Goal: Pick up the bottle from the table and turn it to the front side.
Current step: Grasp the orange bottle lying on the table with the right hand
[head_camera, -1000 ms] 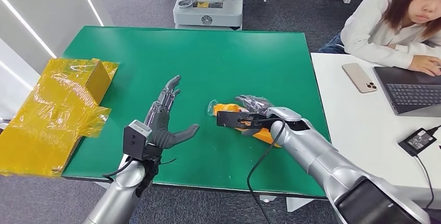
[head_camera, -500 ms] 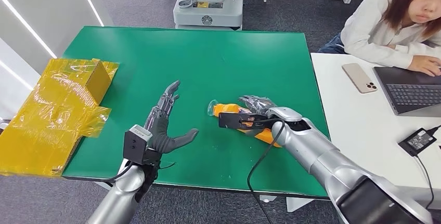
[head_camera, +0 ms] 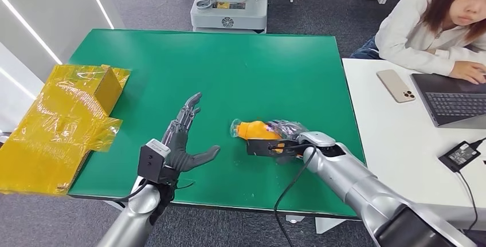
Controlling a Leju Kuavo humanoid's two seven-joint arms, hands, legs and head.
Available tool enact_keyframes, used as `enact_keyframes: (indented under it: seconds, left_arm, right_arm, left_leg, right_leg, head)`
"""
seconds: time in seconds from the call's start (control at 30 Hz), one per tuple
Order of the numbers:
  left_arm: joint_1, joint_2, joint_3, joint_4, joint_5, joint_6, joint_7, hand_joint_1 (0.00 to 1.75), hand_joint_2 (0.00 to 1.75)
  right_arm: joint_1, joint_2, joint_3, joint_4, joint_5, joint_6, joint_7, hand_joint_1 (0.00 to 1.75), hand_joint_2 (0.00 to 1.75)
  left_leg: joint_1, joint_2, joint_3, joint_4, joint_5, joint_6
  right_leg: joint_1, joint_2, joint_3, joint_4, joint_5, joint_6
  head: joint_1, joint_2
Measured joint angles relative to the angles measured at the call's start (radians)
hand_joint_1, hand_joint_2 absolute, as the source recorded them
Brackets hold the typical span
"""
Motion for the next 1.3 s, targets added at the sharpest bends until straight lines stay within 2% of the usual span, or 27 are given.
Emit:
enact_keyframes:
  seconds: [1.03, 1.3]
  left_arm:
    - [0.034, -0.006, 0.016, -0.021, 0.003, -0.013, 0.002, 0.0, 1.75]
    - [0.064, -0.006, 0.018, -0.062, 0.007, -0.041, 0.036, 0.0, 1.75]
  right_arm:
    - [-0.003, -0.006, 0.015, 0.003, 0.007, 0.033, 0.009, 0.0, 1.75]
    - [-0.02, -0.019, 0.025, -0.009, 0.034, 0.096, 0.059, 0.0, 1.75]
  left_leg:
    - [0.0, -0.001, 0.0, 0.0, 0.0, 0.0]
    - [0.0, -0.001, 0.0, 0.0, 0.0, 0.0]
  right_leg:
    - [0.0, -0.001, 0.0, 0.0, 0.0, 0.0]
    - [0.0, -0.001, 0.0, 0.0, 0.0, 0.0]
  head:
    - [0.0, 0.0]
    - [0.0, 0.0]
